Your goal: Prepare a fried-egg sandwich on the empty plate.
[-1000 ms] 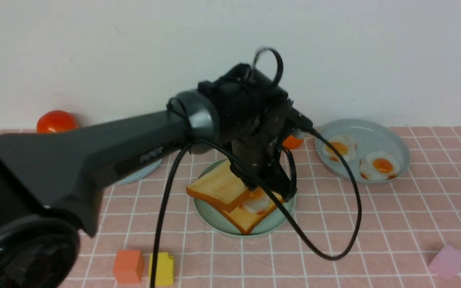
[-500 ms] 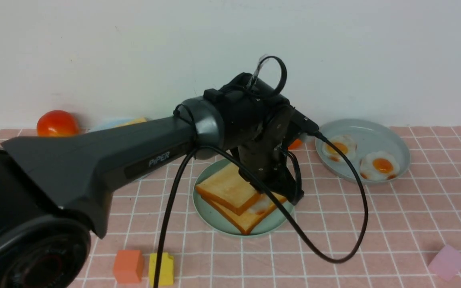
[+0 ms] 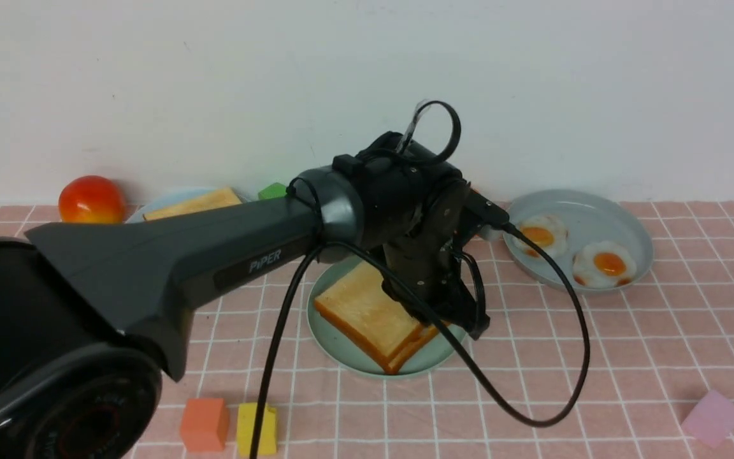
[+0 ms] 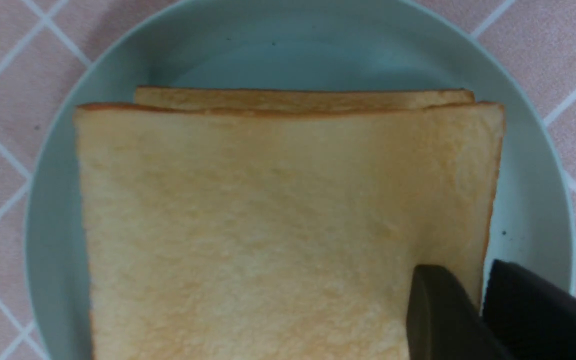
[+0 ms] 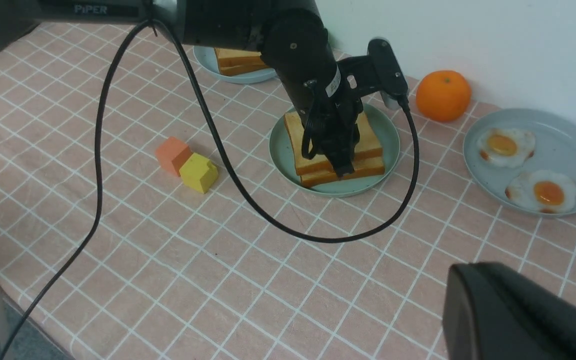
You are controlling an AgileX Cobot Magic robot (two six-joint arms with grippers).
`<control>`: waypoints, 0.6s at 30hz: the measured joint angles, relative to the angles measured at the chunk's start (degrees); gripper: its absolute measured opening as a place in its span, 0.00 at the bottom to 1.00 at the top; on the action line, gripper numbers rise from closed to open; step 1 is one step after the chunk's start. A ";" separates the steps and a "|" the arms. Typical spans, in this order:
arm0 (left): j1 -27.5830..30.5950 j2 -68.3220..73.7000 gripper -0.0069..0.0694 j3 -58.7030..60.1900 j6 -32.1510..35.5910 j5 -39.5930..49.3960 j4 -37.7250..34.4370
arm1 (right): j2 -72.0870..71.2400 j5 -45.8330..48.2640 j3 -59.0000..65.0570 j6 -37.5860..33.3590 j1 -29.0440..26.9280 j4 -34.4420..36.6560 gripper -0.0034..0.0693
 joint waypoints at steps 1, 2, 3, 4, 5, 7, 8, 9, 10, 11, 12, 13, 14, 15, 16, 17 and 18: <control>0.00 0.00 0.36 0.00 0.00 -0.10 -0.16 | 0.00 0.00 0.00 0.00 0.00 0.00 0.05; 0.00 0.00 0.40 0.00 0.00 -0.12 -0.29 | 0.00 0.00 0.00 0.00 0.00 0.05 0.05; 0.00 0.00 0.42 0.00 0.00 -0.12 -0.29 | 0.00 0.00 0.00 0.00 0.00 0.11 0.05; 0.00 0.00 0.45 0.00 0.00 -0.12 -0.35 | 0.00 0.00 0.00 0.00 0.00 0.16 0.05; 0.00 0.00 0.48 0.00 0.00 -0.12 -0.34 | 0.00 0.00 0.00 0.00 0.00 0.16 0.05; 0.00 0.00 0.50 0.00 0.00 -0.25 -0.34 | 0.00 0.00 0.00 0.00 0.00 0.16 0.05; 0.00 -0.17 0.51 0.00 0.00 -0.25 -0.58 | 0.00 0.00 0.00 0.00 0.00 0.16 0.05; 0.00 -0.42 0.51 0.00 0.00 -0.04 -0.86 | 0.00 0.00 0.00 0.00 0.00 0.16 0.06; 0.00 -1.13 0.52 0.00 0.00 0.38 -1.72 | 0.00 0.00 0.00 0.00 0.00 0.16 0.06; 0.00 -1.49 0.52 0.00 0.00 0.64 -1.91 | 0.00 0.00 0.00 0.00 0.00 0.16 0.06; 0.00 -3.00 0.52 0.00 0.00 1.60 -3.24 | 0.00 0.00 0.00 0.00 0.00 0.16 0.06; 0.00 -4.78 0.52 0.00 0.00 2.57 -4.35 | 0.00 0.00 0.00 0.00 0.00 0.16 0.06; 0.00 -7.02 0.51 0.00 0.00 3.38 -5.24 | 0.00 0.00 0.00 0.00 0.00 0.16 0.06; 0.00 -9.74 0.48 0.00 0.00 4.36 -6.35 | 0.00 0.00 0.00 0.00 0.00 0.16 0.06; 0.00 -12.78 0.45 0.05 0.00 5.21 -7.00 | 0.00 0.00 0.00 0.00 0.00 0.16 0.06; 0.00 -16.21 0.40 0.37 0.00 5.53 -8.23 | 0.00 0.00 0.00 0.00 0.00 0.16 0.06; 0.00 -19.18 0.36 0.93 0.00 5.42 -8.58 | 0.00 0.00 0.00 0.00 0.00 0.16 0.06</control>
